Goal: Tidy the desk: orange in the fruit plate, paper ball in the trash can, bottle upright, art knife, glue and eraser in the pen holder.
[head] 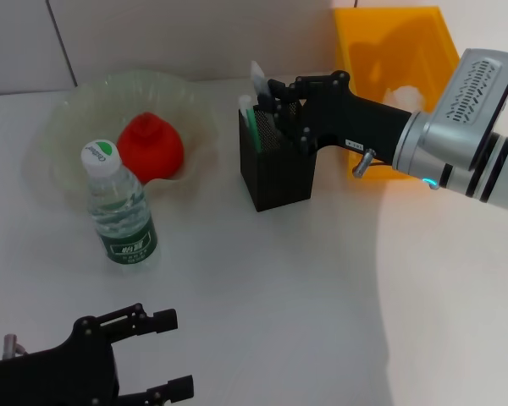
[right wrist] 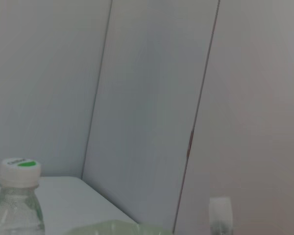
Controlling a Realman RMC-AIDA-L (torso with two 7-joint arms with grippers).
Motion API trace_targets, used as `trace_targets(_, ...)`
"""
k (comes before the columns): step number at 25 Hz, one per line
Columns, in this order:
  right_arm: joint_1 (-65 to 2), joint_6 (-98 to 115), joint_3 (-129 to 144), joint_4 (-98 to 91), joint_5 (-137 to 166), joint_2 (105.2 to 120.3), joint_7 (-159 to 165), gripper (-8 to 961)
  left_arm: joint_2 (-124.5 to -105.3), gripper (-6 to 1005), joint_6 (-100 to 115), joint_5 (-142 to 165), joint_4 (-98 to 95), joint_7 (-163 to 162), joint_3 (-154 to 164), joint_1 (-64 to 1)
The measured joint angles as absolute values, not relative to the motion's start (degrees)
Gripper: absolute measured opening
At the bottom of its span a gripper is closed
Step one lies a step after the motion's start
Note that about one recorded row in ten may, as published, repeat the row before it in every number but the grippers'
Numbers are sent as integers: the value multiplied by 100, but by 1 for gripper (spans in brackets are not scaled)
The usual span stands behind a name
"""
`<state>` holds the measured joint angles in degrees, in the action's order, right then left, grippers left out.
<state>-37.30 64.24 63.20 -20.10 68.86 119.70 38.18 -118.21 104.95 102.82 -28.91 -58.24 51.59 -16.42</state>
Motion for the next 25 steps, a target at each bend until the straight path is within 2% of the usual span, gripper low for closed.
trace_targets(9,-3632,6765,6295,-2151,6867,11943,4162,251,-11813,782,10506,10283,-2898,-5835,5151,-1668)
trace_targets(14,-3189,7457,6307,-2913,7111,11887,5104,441,-11810,782,10543,10283,-2908,-5810,5010,-1670)
trace_targets(17,-2771,8185,6194,-3641,7706,11734,6071,567,-11787,782,10554,10284,-2933,-5780,4704,-1655)
trace_targets(20,-2533,9226,5770,-3917,8436,11515,6536,700,-11754,782,10546,10283,-2947,-5762,4546,-1647)
trace_targets(21,-2476,9950,5318,-3842,8996,11412,6577,716,-11750,782,10538,10283,-2947,-5751,4533,-1647)
trace_targets(25,-2447,10869,4717,-3566,9918,11335,6571,782,-11754,782,10578,10283,-2954,-5664,4498,-1666)
